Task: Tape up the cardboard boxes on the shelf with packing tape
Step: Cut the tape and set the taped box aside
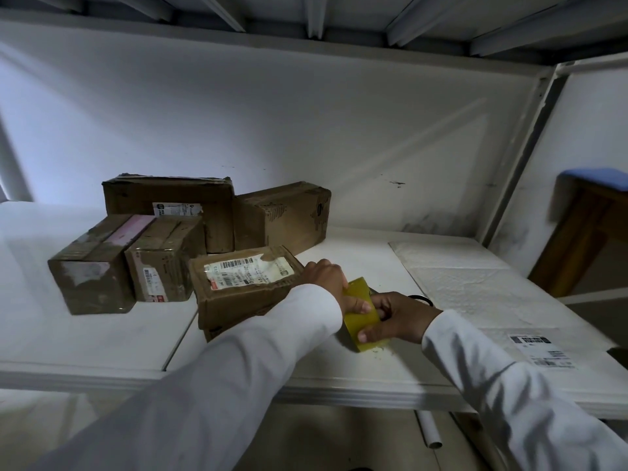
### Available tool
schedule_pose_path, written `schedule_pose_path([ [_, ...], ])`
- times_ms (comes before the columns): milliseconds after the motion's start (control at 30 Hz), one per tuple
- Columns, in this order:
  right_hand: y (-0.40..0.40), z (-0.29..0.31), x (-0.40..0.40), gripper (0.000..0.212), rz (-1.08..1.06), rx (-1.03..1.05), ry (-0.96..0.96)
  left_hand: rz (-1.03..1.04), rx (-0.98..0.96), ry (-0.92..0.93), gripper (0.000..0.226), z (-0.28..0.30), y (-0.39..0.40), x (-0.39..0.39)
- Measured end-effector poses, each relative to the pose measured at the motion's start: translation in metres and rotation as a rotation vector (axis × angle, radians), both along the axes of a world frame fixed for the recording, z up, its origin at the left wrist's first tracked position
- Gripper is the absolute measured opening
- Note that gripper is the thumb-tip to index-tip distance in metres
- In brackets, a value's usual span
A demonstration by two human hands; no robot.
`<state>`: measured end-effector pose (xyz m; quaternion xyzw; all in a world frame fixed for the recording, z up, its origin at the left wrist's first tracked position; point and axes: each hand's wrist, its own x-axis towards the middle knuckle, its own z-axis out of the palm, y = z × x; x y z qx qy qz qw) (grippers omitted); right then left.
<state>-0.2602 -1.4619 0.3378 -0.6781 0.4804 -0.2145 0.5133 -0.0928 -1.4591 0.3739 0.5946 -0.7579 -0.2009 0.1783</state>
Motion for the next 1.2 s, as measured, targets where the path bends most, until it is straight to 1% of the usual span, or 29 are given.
schedule_pose_path([
  [67,0.0,0.0,-0.002,0.026,-0.014,0.008,-0.021,-0.002,-0.02,0.074,0.033,-0.004,0.006,-0.003],
  [133,0.002,-0.001,-0.004,0.027,-0.023,0.017,-0.048,-0.047,-0.075,-0.008,0.029,-0.005,0.01,-0.007],
  [167,0.003,-0.001,-0.005,0.027,-0.024,0.019,-0.064,-0.06,-0.091,-0.03,0.032,-0.005,0.01,-0.008],
  [200,0.004,-0.002,-0.005,0.026,-0.027,0.024,-0.076,-0.06,-0.082,-0.018,0.041,-0.004,0.01,-0.007],
  [267,0.006,-0.002,-0.005,0.025,-0.03,0.035,-0.08,-0.042,-0.013,0.065,0.065,-0.004,0.005,-0.006],
  [300,0.005,-0.003,-0.005,0.026,-0.032,0.037,-0.079,-0.032,0.02,0.086,0.072,-0.004,0.003,-0.005],
  [333,0.005,-0.002,-0.005,0.029,-0.032,0.041,-0.075,-0.03,0.042,0.082,0.073,-0.005,0.002,-0.004],
  [400,0.005,0.0,-0.003,0.029,-0.023,0.044,-0.055,-0.034,0.055,0.102,0.068,-0.008,0.001,-0.001],
  [433,0.006,0.001,-0.002,0.029,-0.021,0.043,-0.041,-0.03,0.055,0.143,0.06,-0.008,0.001,0.001],
  [533,0.007,0.003,0.0,0.03,-0.017,0.033,-0.01,-0.006,0.02,0.259,0.026,-0.009,0.002,0.007],
  [600,0.007,0.003,0.001,0.03,-0.018,0.03,-0.004,0.011,-0.01,0.281,0.012,-0.009,0.003,0.01],
  [667,0.008,0.004,0.002,0.03,-0.018,0.028,0.009,0.036,-0.011,0.286,0.008,-0.009,0.002,0.01],
  [733,0.009,0.005,0.003,0.029,-0.012,0.019,0.032,0.077,0.037,0.318,0.005,-0.007,-0.002,0.008],
  [767,0.01,0.006,0.004,0.028,-0.007,0.019,0.04,0.102,0.083,0.341,0.008,-0.005,-0.005,0.007],
  [800,0.01,0.006,0.005,0.028,0.002,0.018,0.047,0.128,0.135,0.353,0.018,-0.001,-0.008,0.007],
  [867,0.01,0.006,0.006,0.029,0.017,0.02,0.06,0.153,0.228,0.294,0.038,0.005,-0.015,0.007],
  [967,0.009,0.005,0.006,0.029,0.025,0.011,0.08,0.141,0.277,0.151,0.048,0.007,-0.024,0.007],
  [1067,0.009,0.002,0.005,0.026,0.009,-0.029,0.105,0.148,0.258,0.071,0.045,0.005,-0.025,0.003],
  [1133,0.009,0.001,0.005,0.026,0.006,-0.03,0.1,0.146,0.245,0.064,0.042,0.001,-0.022,0.002],
  [1200,0.009,0.002,0.006,0.026,0.014,-0.017,0.09,0.112,0.205,0.089,0.032,-0.002,-0.018,0.002],
])
